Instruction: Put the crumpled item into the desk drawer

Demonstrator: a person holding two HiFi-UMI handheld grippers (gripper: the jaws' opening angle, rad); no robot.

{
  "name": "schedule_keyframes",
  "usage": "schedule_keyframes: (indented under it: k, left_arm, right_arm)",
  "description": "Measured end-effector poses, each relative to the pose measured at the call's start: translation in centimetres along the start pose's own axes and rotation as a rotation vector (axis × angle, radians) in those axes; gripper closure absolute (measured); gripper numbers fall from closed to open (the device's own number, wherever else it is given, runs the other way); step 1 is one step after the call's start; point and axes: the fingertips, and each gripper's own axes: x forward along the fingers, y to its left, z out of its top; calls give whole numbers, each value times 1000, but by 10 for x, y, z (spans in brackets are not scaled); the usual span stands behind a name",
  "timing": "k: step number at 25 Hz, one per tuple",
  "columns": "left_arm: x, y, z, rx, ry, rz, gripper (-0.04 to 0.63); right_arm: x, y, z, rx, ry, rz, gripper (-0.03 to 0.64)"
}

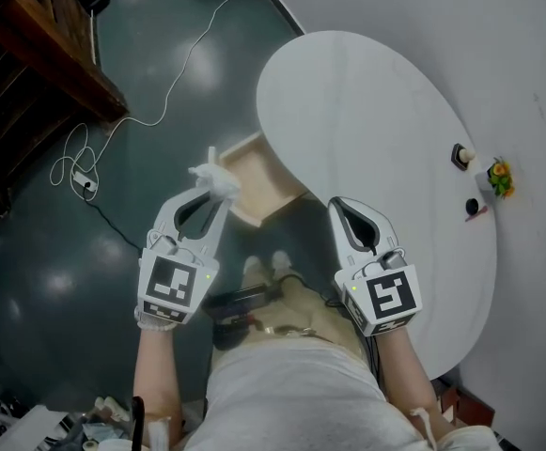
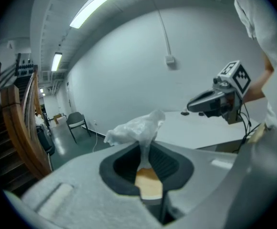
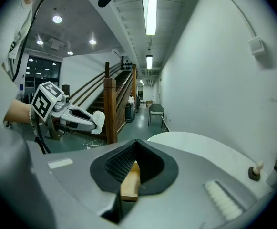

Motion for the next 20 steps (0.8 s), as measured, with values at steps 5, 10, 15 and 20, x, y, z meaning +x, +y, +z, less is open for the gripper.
schedule_keyframes:
  k: [5, 10, 15, 20]
  left_arm:
    - [26, -1, -24, 5, 59, -43, 548]
    - [54, -5, -51, -5, 117, -92, 548]
    - [82, -9, -75, -10, 166, -143, 546]
    - [112, -17, -109, 41, 252, -197, 546]
  right_arm:
    - [3, -8, -13, 33, 23, -26, 612]
    - [10, -18, -26, 56, 48, -46, 612]
    - [17, -25, -41, 66, 55, -39, 612]
    - [20, -35, -55, 91, 73, -51, 612]
